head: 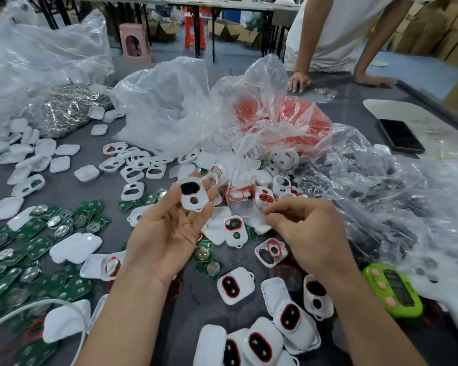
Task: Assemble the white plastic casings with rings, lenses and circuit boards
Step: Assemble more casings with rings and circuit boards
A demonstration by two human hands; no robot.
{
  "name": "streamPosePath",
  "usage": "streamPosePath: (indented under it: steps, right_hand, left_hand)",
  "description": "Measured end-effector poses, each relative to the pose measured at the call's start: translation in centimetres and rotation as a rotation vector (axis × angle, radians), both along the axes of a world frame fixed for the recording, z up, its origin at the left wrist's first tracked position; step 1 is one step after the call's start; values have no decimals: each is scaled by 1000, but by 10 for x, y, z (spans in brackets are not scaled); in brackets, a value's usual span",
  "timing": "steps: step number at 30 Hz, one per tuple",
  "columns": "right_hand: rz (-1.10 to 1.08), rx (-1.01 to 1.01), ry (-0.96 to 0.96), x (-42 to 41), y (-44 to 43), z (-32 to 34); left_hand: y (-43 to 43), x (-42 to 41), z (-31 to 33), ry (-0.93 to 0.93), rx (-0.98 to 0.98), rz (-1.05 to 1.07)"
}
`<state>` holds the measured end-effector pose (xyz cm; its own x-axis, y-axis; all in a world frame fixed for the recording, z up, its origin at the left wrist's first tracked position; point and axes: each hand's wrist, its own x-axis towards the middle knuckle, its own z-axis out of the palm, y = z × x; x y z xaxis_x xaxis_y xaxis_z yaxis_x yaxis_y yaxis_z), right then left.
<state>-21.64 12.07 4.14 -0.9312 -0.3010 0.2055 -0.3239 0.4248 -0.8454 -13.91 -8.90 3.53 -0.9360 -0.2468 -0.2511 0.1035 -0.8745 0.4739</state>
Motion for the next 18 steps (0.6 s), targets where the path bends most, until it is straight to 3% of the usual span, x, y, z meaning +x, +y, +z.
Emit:
streamPosePath:
  steps: [4,18]
  right_hand:
    - [253,363,-4,10,-18,4]
    - [-84,658,10,-2,28,23]
  left_hand:
    - [-5,2,1,10,67,73]
    - [-8,2,-2,37,55,67]
